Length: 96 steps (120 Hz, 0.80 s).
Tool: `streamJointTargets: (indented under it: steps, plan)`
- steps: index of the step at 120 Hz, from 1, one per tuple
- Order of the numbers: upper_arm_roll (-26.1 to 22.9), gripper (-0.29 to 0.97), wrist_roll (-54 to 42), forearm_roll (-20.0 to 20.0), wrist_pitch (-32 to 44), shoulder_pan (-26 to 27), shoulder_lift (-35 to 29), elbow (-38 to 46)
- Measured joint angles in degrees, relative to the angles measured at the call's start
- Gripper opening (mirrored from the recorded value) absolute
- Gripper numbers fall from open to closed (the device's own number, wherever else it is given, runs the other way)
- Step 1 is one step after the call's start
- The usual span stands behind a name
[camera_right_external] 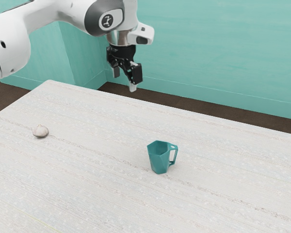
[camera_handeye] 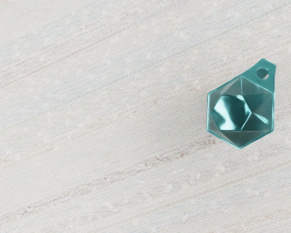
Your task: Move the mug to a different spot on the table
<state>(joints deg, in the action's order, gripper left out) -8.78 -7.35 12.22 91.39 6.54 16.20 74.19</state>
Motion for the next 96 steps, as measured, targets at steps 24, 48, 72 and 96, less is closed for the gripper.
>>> streamJointTargets:
  steps: [24,48,72,96]
  plan:
    - [0.0,0.68,-1.1,0.1,0.6,2.5,4.7,-0.3]
    - [0.0,0.68,-1.9,-0.1,1.4,5.1,9.0,-0.8]
    - [-0.2,0.68,-2.5,-0.4,1.9,7.3,17.5,-4.5]
    - [-1.1,0.68,-3.2,-0.5,2.0,9.2,28.1,-13.6]
